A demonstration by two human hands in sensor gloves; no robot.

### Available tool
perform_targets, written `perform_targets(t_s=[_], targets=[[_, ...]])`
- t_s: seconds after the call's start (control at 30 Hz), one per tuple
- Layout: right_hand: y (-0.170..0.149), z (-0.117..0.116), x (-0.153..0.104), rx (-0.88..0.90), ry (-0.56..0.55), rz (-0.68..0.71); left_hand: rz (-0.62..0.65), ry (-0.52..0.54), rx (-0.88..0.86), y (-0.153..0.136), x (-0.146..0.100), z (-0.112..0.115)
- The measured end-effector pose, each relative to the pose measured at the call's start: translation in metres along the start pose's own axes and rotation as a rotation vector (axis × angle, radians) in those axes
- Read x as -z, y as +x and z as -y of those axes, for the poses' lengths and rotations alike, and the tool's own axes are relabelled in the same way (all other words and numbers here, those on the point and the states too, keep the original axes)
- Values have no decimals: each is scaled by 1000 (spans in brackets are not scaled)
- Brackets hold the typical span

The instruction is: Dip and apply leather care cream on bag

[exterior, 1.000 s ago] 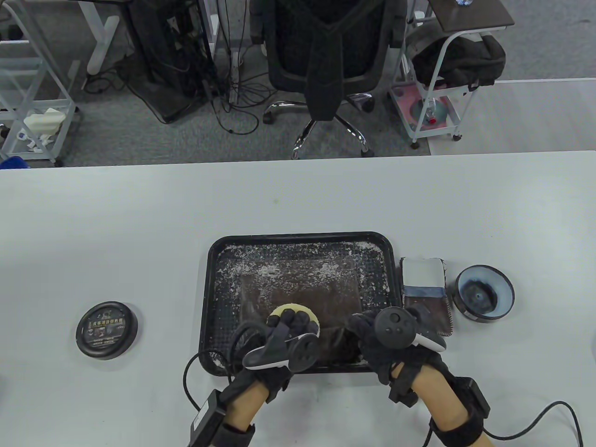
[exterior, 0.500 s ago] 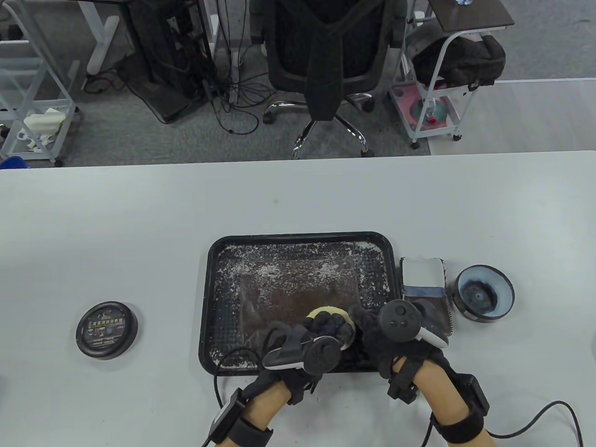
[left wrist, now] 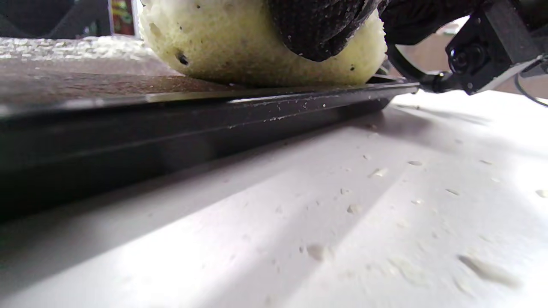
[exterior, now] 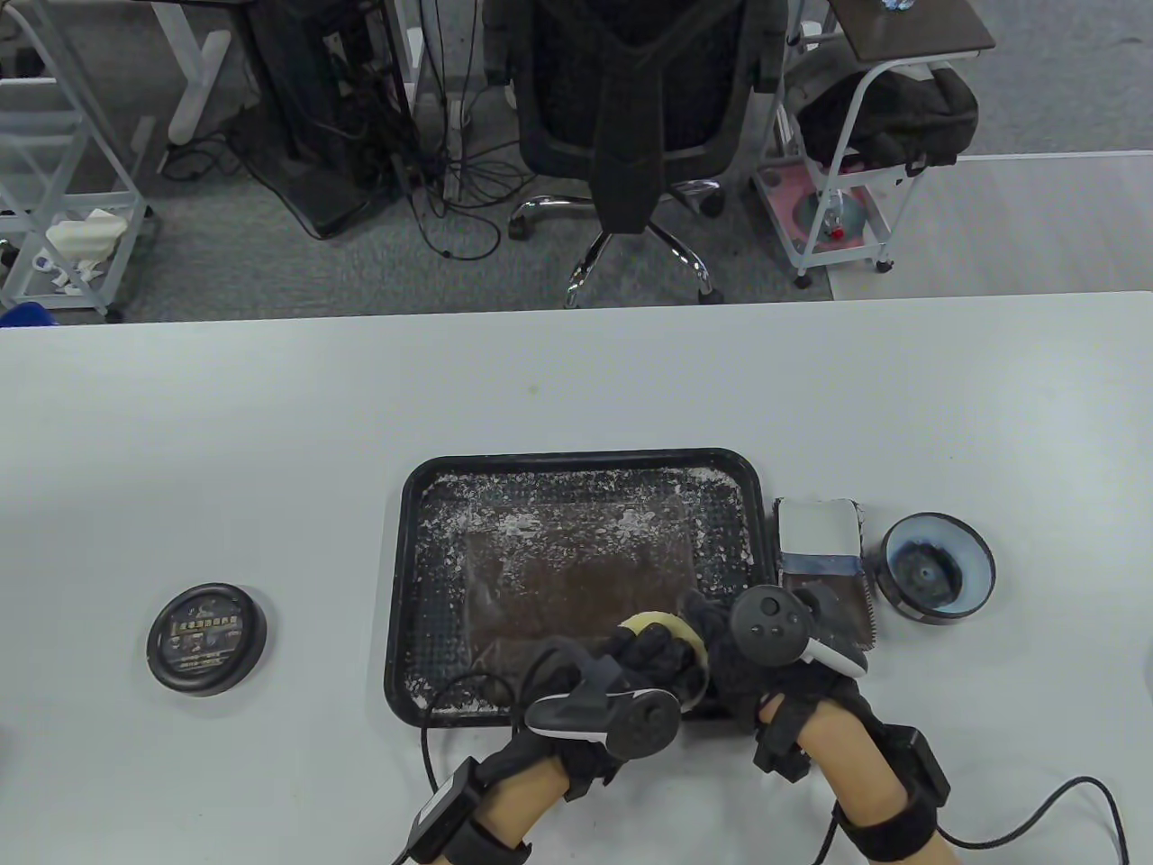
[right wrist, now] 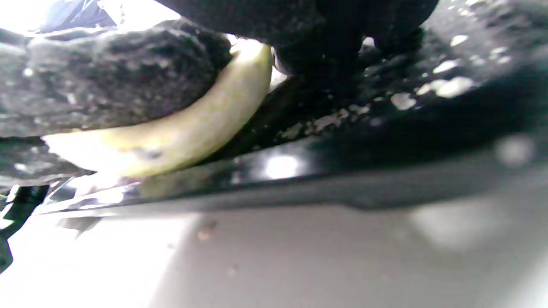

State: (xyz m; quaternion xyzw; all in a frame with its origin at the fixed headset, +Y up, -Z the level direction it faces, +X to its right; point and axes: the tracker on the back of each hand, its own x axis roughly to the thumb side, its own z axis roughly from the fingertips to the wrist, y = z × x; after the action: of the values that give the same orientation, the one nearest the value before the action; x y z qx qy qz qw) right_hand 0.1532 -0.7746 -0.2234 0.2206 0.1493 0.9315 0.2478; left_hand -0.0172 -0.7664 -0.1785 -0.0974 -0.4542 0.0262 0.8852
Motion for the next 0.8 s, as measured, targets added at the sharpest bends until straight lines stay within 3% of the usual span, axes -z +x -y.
perform_targets(t_s=[0.8], targets=[[-2,1,-1,4,6,-8,-82,-112,-102,-53,-61,-2]])
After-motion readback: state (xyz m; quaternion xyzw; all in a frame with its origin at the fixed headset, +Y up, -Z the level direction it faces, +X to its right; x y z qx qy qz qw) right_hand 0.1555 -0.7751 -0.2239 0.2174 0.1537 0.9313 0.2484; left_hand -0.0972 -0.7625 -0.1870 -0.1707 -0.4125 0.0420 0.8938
